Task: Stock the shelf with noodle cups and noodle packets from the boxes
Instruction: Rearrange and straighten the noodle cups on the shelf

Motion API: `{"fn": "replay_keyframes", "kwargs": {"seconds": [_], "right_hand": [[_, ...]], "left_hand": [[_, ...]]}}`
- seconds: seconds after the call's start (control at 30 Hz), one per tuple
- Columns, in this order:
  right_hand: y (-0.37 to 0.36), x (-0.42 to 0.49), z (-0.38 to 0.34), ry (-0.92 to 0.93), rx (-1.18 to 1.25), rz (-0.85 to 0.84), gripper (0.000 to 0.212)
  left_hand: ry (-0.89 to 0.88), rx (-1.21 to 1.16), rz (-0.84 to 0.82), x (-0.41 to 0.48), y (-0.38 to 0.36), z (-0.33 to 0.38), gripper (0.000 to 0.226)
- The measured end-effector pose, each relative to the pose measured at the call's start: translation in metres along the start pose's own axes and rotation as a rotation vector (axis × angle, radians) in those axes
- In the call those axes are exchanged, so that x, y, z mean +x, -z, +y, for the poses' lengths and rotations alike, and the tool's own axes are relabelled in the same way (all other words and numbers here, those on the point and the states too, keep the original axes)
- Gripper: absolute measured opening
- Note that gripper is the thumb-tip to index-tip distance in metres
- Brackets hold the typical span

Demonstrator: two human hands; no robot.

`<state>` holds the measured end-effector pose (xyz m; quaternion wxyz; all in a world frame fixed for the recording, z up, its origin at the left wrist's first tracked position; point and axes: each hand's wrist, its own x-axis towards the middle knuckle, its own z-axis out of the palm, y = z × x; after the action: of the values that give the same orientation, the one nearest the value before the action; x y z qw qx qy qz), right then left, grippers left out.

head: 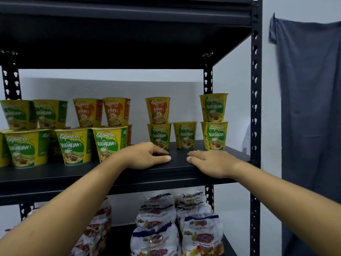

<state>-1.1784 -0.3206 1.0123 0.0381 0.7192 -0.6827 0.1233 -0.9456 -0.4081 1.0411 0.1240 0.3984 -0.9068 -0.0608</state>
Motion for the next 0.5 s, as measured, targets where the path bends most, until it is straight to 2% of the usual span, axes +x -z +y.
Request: {"fn": "replay_keyframes", "kwargs": {"seconds": [0.17,0.3,0.5], "right_hand": [[-0.004,0.003,0.004,-0.024,-0.006,0.051,0.06],[-0.006,0.004,0.007,-0.015,0.008,0.123,0.059],[0.004,-0.001,0.014,-0.06,0.032,0.136,0.055]], "left_hand": [[-0.031,0.015,0.02,0.026,-0.003,0.027,0.048],[-0.03,0.025,-0.004,0.042,-0.016,0.026,0.05],[-0.023,-0.003,-0.059,0.044,-0.023,0.022,0.056]]}}
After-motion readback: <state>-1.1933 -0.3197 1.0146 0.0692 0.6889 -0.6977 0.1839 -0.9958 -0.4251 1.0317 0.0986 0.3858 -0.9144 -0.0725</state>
